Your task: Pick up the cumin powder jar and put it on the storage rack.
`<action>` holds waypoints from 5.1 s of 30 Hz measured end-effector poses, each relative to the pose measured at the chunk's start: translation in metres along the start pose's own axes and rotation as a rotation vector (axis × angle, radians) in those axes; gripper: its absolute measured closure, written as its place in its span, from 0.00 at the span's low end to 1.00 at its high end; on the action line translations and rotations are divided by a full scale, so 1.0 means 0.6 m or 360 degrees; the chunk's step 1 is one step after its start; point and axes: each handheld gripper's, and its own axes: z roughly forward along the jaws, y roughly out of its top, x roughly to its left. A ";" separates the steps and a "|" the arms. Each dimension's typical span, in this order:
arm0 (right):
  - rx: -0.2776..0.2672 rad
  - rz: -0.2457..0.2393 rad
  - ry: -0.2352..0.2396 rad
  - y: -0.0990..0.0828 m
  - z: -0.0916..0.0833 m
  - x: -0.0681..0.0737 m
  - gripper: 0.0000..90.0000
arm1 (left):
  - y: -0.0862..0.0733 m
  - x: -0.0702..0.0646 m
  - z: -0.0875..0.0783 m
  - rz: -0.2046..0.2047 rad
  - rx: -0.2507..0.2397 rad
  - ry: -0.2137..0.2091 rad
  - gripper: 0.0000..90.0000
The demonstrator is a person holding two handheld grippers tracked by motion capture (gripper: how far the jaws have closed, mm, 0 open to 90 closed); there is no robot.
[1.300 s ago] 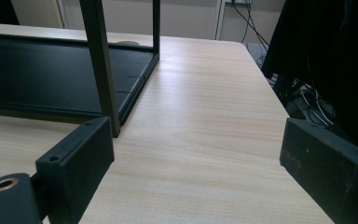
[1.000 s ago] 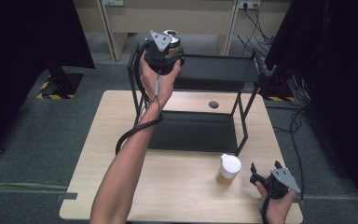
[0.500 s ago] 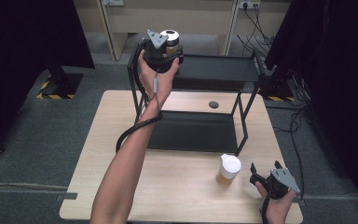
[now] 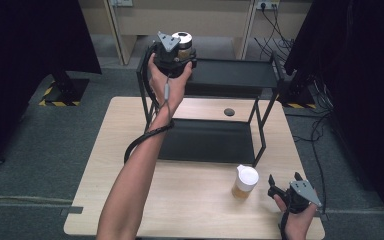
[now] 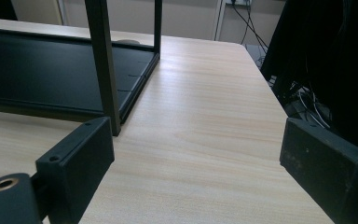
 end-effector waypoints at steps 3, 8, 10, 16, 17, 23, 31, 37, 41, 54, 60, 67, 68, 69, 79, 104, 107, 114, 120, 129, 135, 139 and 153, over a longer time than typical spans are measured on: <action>-0.0001 -0.0001 0.0000 0.000 0.000 0.000 0.11 | 0.001 0.001 0.000 -0.0002 0.0004 -0.0002 0.34; -0.0001 0.0004 0.0000 0.000 0.000 0.000 0.11 | -0.001 0.002 0.001 -0.0005 -0.0007 -0.0008 0.30; -0.0001 0.0003 0.0001 0.000 0.000 0.000 0.11 | -0.006 -0.003 -0.001 -0.0040 -0.0042 0.0017 0.21; 0.0000 0.0001 0.0000 0.000 0.000 0.000 0.11 | -0.021 -0.020 -0.014 0.0008 -0.0143 0.0080 0.03; -0.0001 -0.0001 -0.0001 0.000 0.000 0.000 0.11 | -0.022 -0.021 -0.016 0.0006 -0.0151 0.0083 0.02; 0.0001 0.0003 -0.0001 0.000 0.000 0.000 0.11 | -0.022 -0.024 -0.027 0.0056 -0.0168 0.0073 0.02; 0.0002 0.0000 0.0000 0.000 0.000 0.000 0.11 | -0.026 -0.023 -0.047 0.0061 -0.0180 0.0077 0.02; 0.0003 0.0008 0.0000 0.001 0.000 -0.001 0.11 | -0.032 -0.023 -0.067 0.0034 -0.0179 0.0086 0.02; 0.0004 -0.0005 -0.0002 0.001 0.001 0.001 0.11 | -0.039 -0.022 -0.077 0.0033 -0.0175 0.0077 0.02; 0.0005 -0.0009 -0.0005 0.001 0.001 0.002 0.11 | -0.062 -0.017 -0.096 0.0038 -0.0189 0.0044 0.02; 0.0002 -0.0015 -0.0009 0.001 0.000 0.003 0.11 | -0.070 -0.014 -0.105 0.0042 -0.0195 0.0031 0.02; 0.0005 -0.0017 -0.0011 0.001 0.001 0.004 0.11 | -0.082 -0.009 -0.114 0.0055 -0.0207 0.0022 0.02; 0.0005 -0.0016 -0.0011 0.001 0.001 0.004 0.11 | -0.084 -0.008 -0.115 0.0059 -0.0206 0.0021 0.02; 0.0005 -0.0017 -0.0012 0.001 0.000 0.004 0.11 | -0.086 -0.007 -0.116 0.0061 -0.0206 0.0019 0.02; 0.0007 -0.0021 -0.0012 0.002 0.001 0.005 0.11 | -0.117 -0.001 -0.122 0.0068 -0.0197 0.0017 0.02; 0.0014 -0.0048 -0.0013 0.003 0.001 0.008 0.11 | -0.182 0.005 -0.139 0.0078 -0.0178 -0.0026 0.02; 0.0013 -0.0052 -0.0014 0.003 0.001 0.008 0.11 | -0.188 0.007 -0.142 0.0071 -0.0183 -0.0029 0.02; 0.0016 -0.0063 -0.0017 0.003 0.001 0.010 0.11 | -0.207 0.008 -0.147 0.0065 -0.0177 -0.0026 0.02; 0.0017 -0.0062 -0.0016 0.003 0.001 0.010 0.11 | -0.225 0.005 -0.151 0.0093 -0.0171 -0.0027 0.02; 0.0018 -0.0067 -0.0017 0.004 0.001 0.010 0.11 | -0.240 -0.004 -0.166 0.0142 -0.0213 -0.0052 0.02; 0.0018 -0.0076 -0.0018 0.003 0.002 0.011 0.11 | -0.257 -0.007 -0.165 0.0136 -0.0174 -0.0054 0.02; 0.0018 -0.0071 -0.0017 0.004 0.002 0.010 0.11 | -0.270 -0.007 -0.170 0.0112 -0.0190 -0.0067 0.02; 0.0019 -0.0087 -0.0018 0.004 0.002 0.013 0.11 | -0.317 0.008 -0.197 0.0080 -0.0165 -0.0093 0.02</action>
